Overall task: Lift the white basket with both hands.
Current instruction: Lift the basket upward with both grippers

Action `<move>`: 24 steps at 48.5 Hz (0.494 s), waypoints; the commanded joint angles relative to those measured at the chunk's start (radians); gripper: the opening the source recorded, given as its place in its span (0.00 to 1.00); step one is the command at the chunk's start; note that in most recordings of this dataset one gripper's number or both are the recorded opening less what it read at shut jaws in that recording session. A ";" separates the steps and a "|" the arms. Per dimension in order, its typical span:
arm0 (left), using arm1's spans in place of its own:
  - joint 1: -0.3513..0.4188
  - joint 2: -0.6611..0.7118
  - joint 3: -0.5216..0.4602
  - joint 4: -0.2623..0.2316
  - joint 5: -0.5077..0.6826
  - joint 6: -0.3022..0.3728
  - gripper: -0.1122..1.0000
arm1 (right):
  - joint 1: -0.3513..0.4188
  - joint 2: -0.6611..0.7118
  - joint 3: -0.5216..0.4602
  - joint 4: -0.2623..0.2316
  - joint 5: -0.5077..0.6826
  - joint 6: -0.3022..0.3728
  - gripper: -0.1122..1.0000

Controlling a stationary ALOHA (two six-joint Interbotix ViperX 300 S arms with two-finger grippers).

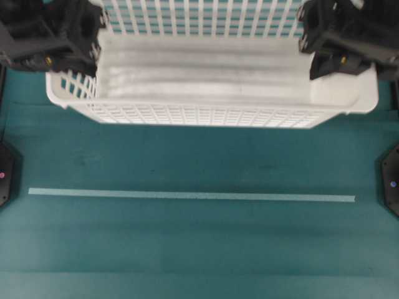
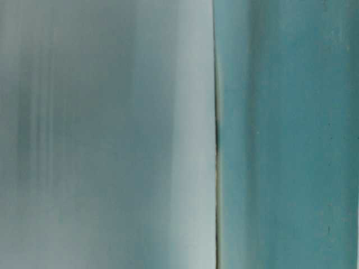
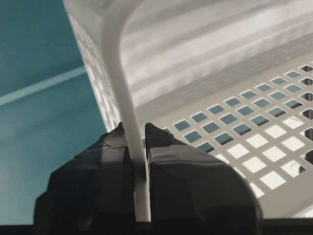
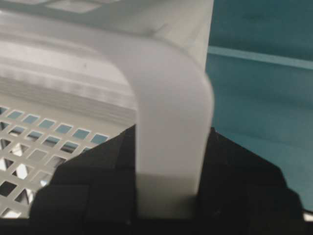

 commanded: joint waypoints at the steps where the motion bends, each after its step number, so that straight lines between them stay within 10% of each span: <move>1: -0.015 0.038 -0.110 -0.006 0.009 0.097 0.07 | 0.037 0.043 -0.081 0.006 0.002 -0.126 0.27; 24: -0.014 0.186 -0.408 -0.006 0.196 0.189 0.07 | 0.040 0.110 -0.247 0.006 0.103 -0.166 0.27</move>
